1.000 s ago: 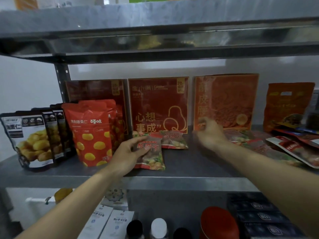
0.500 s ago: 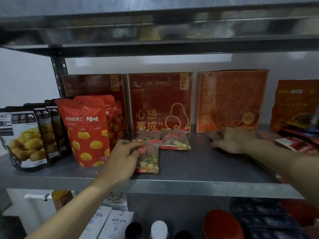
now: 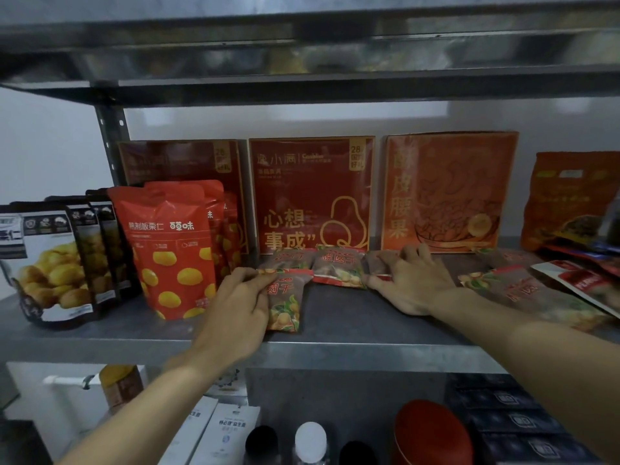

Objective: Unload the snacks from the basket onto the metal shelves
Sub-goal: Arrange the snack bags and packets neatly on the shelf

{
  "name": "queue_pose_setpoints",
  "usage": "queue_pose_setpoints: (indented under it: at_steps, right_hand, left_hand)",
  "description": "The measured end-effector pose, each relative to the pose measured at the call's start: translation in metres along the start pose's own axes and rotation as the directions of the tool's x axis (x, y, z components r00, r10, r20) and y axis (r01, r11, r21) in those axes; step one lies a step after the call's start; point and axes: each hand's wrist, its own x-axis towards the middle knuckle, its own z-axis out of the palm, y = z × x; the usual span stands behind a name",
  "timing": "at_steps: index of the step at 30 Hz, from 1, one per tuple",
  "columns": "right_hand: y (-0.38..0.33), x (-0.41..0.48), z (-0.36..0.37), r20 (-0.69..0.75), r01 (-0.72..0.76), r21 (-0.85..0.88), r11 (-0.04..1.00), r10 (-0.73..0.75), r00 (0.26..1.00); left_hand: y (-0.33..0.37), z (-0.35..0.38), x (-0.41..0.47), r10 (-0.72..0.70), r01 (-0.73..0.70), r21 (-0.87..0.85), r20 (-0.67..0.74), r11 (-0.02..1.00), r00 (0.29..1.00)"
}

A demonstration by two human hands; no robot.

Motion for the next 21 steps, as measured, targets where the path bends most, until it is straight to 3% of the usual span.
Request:
queue_pose_setpoints:
  at_steps: [10,14,18,21]
  right_hand:
    - [-0.009,-0.015,-0.01,0.052,-0.048,0.039,0.998,0.046,0.998]
    - [-0.006,-0.037,-0.028,0.008,-0.058,0.057,0.997,0.058,0.998]
    - [0.022,-0.058,-0.051,-0.082,-0.06,0.073,0.995,0.066,0.994]
    - [0.052,-0.069,-0.068,-0.076,-0.11,0.104,0.988,0.118,0.99]
  left_hand:
    - [0.003,-0.007,0.001,0.013,-0.014,0.016,0.056,1.0,0.998]
    - [0.009,-0.013,0.0,0.053,-0.051,0.107,-0.013,0.993,0.999]
    - [0.042,-0.02,0.002,0.136,-0.126,0.136,-0.069,0.983,0.988]
    - [0.082,-0.014,0.001,0.187,-0.185,0.086,-0.016,0.979,0.982]
